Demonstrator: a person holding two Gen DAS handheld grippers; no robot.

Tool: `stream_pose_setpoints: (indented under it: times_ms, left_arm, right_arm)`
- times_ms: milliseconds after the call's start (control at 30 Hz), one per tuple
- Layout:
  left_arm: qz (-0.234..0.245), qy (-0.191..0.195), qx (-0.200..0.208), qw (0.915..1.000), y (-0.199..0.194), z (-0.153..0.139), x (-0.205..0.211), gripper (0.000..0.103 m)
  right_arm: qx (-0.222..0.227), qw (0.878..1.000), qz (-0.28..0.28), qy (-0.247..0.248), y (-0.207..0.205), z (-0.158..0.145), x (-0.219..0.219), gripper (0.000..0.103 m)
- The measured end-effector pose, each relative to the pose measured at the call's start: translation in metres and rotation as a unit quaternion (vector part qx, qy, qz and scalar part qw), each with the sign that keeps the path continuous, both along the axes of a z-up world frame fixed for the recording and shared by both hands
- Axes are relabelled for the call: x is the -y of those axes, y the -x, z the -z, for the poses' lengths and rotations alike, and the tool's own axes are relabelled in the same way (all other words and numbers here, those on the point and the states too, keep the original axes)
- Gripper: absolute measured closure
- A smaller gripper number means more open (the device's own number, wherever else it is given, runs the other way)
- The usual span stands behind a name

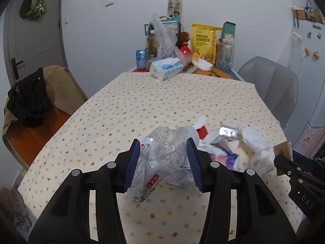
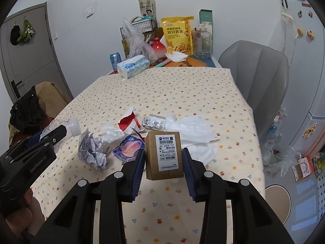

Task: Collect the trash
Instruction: 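Lift the bottle with the left gripper while the right gripper carries the box toward the bin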

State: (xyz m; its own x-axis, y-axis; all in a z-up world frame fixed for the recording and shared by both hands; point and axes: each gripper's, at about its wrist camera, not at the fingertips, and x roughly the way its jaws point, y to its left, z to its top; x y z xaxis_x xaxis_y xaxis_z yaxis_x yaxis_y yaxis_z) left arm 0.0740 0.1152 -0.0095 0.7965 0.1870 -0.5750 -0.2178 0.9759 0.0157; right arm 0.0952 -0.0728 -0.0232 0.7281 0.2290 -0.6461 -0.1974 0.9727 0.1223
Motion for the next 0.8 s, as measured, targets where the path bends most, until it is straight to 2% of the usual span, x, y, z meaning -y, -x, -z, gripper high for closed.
stream_pose_setpoints:
  times_ms: [200,433,800]
  left_arm:
    - [0.032,-0.002,0.011,0.9994,-0.008,-0.008,0.034,0.056]
    - [0.076,-0.002,0.018,0.9969,-0.017,-0.013,0.079,0.056]
    - [0.167,-0.004,0.016,0.9857,-0.037,-0.013,0.172,0.056]
  right_arm:
    - [0.012,1.000,0.021,0.011,0.010,-0.009,0.022,0.066]
    - [0.023,0.997,0.072,0.015,0.020,-0.019,0.067,0.066]
    - [0.027,0.987,0.157,0.014,0.034,-0.021,0.146,0.066]
